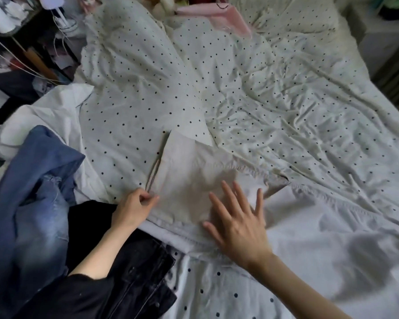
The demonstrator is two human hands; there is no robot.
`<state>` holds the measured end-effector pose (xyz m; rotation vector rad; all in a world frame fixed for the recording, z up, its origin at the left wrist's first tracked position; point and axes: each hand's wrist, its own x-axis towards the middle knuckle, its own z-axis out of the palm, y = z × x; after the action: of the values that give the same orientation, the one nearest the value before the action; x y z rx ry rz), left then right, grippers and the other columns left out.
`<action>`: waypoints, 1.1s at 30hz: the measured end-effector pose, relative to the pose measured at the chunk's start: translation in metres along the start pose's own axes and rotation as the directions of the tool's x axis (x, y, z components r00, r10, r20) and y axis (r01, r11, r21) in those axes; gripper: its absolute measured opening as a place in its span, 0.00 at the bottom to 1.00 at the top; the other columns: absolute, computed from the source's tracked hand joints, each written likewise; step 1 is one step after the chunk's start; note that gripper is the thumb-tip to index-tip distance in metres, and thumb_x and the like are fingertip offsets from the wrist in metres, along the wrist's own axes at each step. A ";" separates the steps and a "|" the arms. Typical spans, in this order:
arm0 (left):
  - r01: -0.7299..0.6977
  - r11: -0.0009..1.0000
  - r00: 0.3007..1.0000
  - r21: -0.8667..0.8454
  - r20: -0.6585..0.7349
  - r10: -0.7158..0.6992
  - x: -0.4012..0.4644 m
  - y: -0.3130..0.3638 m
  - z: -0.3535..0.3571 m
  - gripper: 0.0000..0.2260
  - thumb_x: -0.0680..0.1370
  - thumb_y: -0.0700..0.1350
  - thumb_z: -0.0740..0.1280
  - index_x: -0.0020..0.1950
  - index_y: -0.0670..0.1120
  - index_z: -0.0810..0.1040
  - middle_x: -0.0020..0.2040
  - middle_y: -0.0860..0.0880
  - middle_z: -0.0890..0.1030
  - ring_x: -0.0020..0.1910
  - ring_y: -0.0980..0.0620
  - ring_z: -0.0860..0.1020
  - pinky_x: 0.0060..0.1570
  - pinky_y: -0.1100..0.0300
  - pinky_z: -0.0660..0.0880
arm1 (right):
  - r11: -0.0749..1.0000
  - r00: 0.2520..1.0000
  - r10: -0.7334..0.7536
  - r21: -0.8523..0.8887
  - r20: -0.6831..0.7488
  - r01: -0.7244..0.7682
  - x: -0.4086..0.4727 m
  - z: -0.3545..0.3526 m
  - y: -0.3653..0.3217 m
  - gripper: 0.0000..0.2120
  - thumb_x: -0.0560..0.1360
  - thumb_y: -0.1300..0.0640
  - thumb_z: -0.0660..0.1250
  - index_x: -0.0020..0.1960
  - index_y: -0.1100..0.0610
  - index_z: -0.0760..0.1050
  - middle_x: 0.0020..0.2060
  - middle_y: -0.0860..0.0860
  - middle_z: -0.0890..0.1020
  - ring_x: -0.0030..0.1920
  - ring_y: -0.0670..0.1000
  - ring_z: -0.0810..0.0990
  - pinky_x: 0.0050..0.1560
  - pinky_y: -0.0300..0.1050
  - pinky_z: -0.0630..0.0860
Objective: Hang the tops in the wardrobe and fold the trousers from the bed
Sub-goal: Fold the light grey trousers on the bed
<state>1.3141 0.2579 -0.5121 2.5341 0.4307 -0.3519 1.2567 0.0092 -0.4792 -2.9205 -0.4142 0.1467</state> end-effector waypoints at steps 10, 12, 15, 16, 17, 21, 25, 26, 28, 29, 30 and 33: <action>0.118 0.976 0.989 0.184 0.067 -0.132 0.001 0.004 -0.006 0.23 0.71 0.60 0.70 0.29 0.47 0.64 0.30 0.50 0.70 0.37 0.46 0.76 0.35 0.58 0.66 | 0.997 0.994 -0.009 -0.075 0.111 0.018 -0.009 0.007 -0.009 0.37 0.69 0.32 0.63 0.72 0.51 0.67 0.69 0.55 0.71 0.69 0.59 0.69 0.65 0.73 0.56; 0.121 0.988 0.988 0.091 0.088 -0.129 0.001 0.004 -0.008 0.19 0.72 0.53 0.71 0.29 0.46 0.66 0.29 0.49 0.70 0.36 0.47 0.75 0.36 0.58 0.66 | 0.992 0.997 -0.049 -0.117 0.062 0.056 -0.013 0.008 -0.012 0.35 0.66 0.34 0.70 0.68 0.51 0.72 0.67 0.56 0.73 0.67 0.60 0.71 0.61 0.75 0.63; 0.148 0.979 0.988 -0.143 0.056 -0.141 -0.002 -0.002 -0.021 0.11 0.73 0.47 0.72 0.36 0.45 0.73 0.34 0.47 0.75 0.39 0.48 0.74 0.39 0.59 0.69 | 0.979 0.991 -0.116 -0.163 0.067 0.125 -0.013 0.008 -0.017 0.33 0.66 0.34 0.68 0.67 0.48 0.73 0.68 0.56 0.72 0.68 0.61 0.69 0.61 0.75 0.61; 0.168 0.959 0.986 -0.228 0.046 -0.162 -0.001 -0.006 -0.029 0.10 0.73 0.46 0.72 0.36 0.45 0.73 0.35 0.47 0.75 0.38 0.48 0.73 0.37 0.60 0.68 | 0.977 0.989 -0.132 -0.160 0.068 0.142 -0.013 0.008 -0.019 0.33 0.67 0.32 0.66 0.68 0.48 0.72 0.69 0.56 0.70 0.69 0.61 0.67 0.62 0.75 0.60; 0.186 0.934 0.982 -0.305 0.047 -0.180 0.000 -0.010 -0.037 0.10 0.73 0.44 0.72 0.36 0.44 0.73 0.35 0.47 0.75 0.38 0.49 0.72 0.37 0.60 0.67 | 0.979 0.988 -0.138 -0.143 0.065 0.146 -0.011 0.009 -0.021 0.34 0.68 0.31 0.64 0.69 0.48 0.71 0.70 0.56 0.69 0.70 0.61 0.66 0.63 0.75 0.58; 0.255 0.897 0.966 -0.361 0.127 -0.224 -0.002 -0.023 -0.049 0.07 0.74 0.41 0.71 0.46 0.38 0.77 0.42 0.44 0.78 0.44 0.48 0.75 0.46 0.59 0.71 | 0.987 0.983 -0.116 -0.097 0.143 0.130 -0.006 0.011 -0.025 0.38 0.71 0.30 0.57 0.75 0.48 0.59 0.75 0.55 0.59 0.75 0.59 0.56 0.67 0.74 0.44; 0.201 0.939 0.970 -0.279 0.193 -0.151 -0.008 -0.017 -0.038 0.15 0.75 0.48 0.70 0.55 0.40 0.75 0.48 0.47 0.78 0.50 0.50 0.75 0.42 0.61 0.70 | 0.993 0.969 -0.102 -0.042 0.223 0.114 -0.015 0.028 -0.020 0.36 0.74 0.30 0.42 0.77 0.47 0.48 0.77 0.51 0.50 0.77 0.54 0.44 0.69 0.66 0.29; 0.206 0.937 0.965 -0.283 0.215 -0.148 -0.006 -0.014 -0.037 0.18 0.76 0.51 0.68 0.58 0.39 0.74 0.52 0.46 0.78 0.54 0.49 0.75 0.47 0.61 0.70 | 0.995 0.977 -0.090 -0.021 0.194 0.096 -0.016 0.027 -0.020 0.35 0.75 0.31 0.39 0.77 0.47 0.50 0.77 0.50 0.51 0.77 0.54 0.45 0.70 0.66 0.31; 0.262 0.919 0.944 -0.294 0.277 -0.181 -0.002 -0.011 -0.037 0.22 0.77 0.52 0.67 0.63 0.38 0.73 0.59 0.45 0.77 0.58 0.49 0.74 0.54 0.60 0.68 | 1.000 0.989 -0.023 0.000 0.146 0.023 -0.017 0.026 -0.018 0.33 0.76 0.33 0.36 0.75 0.46 0.56 0.76 0.50 0.56 0.76 0.55 0.49 0.71 0.66 0.36; 0.290 0.908 0.934 -0.304 0.298 -0.199 -0.001 -0.010 -0.039 0.22 0.76 0.50 0.67 0.64 0.37 0.73 0.60 0.43 0.76 0.58 0.49 0.73 0.55 0.60 0.67 | 1.000 0.989 -0.002 -0.013 0.148 0.004 -0.017 0.026 -0.014 0.35 0.75 0.34 0.34 0.76 0.46 0.55 0.76 0.50 0.55 0.76 0.55 0.49 0.72 0.64 0.35; 0.315 0.898 0.926 -0.309 0.308 -0.219 0.000 -0.010 -0.040 0.22 0.76 0.47 0.69 0.64 0.36 0.72 0.61 0.42 0.76 0.57 0.49 0.73 0.55 0.60 0.67 | 0.999 0.988 0.006 -0.042 0.155 0.000 -0.019 0.030 -0.011 0.37 0.72 0.33 0.31 0.76 0.45 0.52 0.77 0.49 0.52 0.77 0.54 0.46 0.71 0.62 0.32; 0.351 0.881 0.919 -0.317 0.299 -0.258 -0.002 -0.008 -0.047 0.24 0.74 0.43 0.72 0.66 0.34 0.71 0.62 0.41 0.75 0.60 0.45 0.72 0.57 0.59 0.67 | 0.999 0.972 0.021 -0.053 0.232 -0.009 -0.022 0.041 -0.004 0.39 0.69 0.33 0.27 0.77 0.44 0.44 0.77 0.48 0.44 0.76 0.52 0.38 0.69 0.58 0.26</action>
<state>1.3166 0.2897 -0.4762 2.0247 0.7299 -0.6379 1.2296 0.0136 -0.5165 -2.9675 -0.4361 0.4917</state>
